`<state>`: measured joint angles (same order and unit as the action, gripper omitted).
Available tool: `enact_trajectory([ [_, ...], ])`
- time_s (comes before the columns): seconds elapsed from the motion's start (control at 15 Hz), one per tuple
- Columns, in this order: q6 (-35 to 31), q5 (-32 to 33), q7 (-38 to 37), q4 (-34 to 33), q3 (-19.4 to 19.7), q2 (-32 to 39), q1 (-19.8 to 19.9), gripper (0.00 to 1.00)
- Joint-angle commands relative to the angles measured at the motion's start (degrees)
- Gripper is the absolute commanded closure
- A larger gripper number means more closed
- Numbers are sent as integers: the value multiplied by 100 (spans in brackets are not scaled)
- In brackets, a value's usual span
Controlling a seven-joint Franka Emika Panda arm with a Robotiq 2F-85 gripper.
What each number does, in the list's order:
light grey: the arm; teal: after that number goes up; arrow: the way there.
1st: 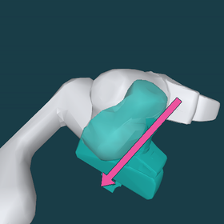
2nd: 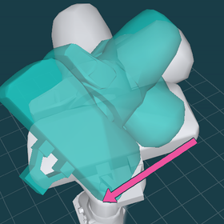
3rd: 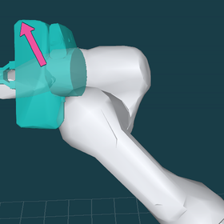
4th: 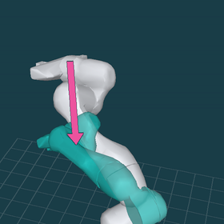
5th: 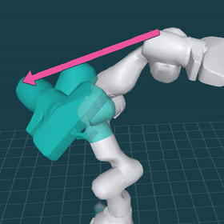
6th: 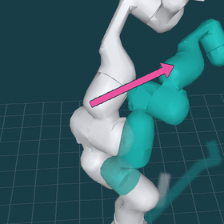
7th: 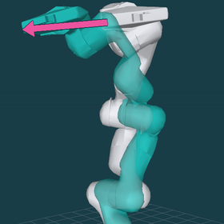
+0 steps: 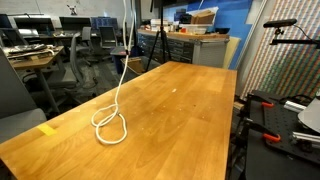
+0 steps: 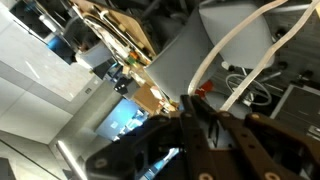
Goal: Use the string from the table and make a knot
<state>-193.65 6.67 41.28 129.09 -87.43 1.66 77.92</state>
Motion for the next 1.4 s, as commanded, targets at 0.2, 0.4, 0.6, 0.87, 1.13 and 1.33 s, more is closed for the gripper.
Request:
enact_trajectory([
  [0.2, 443, 399, -117, 282, 1711, -882, 136, 94],
  [0.4, 576, 359, -29, 776, 2323, -1374, 91, 94],
  [0.6, 542, 305, -111, 1519, 2465, -2046, 163, 94],
  [0.87, 953, 243, -263, 2250, 2163, -2924, 207, 94],
  [1.13, 2245, 422, -145, 2315, 1902, -3129, -119, 67],
  [1.33, 2317, 667, -327, 2302, 1935, -2868, -222, 78],
])
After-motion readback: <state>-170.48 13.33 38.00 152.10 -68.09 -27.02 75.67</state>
